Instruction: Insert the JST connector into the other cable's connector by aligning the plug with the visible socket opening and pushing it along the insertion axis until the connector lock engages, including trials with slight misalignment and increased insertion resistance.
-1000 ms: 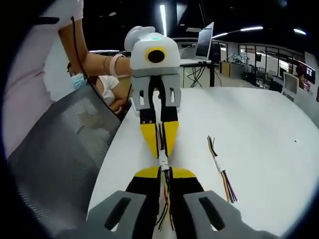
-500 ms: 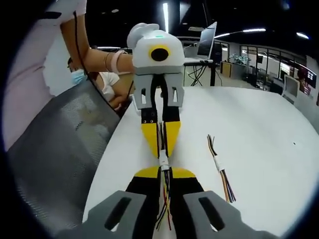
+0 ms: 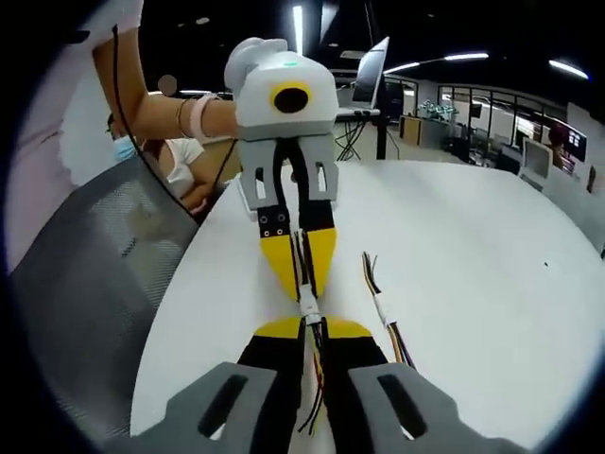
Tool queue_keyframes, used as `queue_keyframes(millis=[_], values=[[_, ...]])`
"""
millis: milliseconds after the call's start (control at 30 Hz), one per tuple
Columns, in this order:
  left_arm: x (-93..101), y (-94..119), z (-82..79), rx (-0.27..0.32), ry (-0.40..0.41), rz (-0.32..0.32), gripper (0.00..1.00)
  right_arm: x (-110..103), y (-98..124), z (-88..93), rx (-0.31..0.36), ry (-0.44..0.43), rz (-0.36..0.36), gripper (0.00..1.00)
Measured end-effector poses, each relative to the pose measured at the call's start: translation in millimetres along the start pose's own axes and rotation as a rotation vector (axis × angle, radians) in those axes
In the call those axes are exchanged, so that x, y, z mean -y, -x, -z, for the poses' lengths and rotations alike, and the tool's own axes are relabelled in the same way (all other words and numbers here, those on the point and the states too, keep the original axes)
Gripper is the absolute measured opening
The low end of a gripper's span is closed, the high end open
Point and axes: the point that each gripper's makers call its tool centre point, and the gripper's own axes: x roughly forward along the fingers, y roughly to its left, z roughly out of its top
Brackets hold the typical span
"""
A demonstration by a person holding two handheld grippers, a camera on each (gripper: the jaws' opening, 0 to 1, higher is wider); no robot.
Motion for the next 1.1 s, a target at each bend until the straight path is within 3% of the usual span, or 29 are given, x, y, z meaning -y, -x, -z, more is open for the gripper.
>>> queue_keyframes(millis=[467, 1100], values=[[-14.1, -12.1, 18.1, -0.028, 0.01, 0.013, 0.0, 9.6, -11.8, 11.7, -0.023, -0.01, 0.017, 0.02], [-13.1, -20.9, 31.6, -0.062, -0.009, 0.007, 0.0, 11.8, -21.1, 23.8, -0.037, -0.026, 0.04, 0.02]])
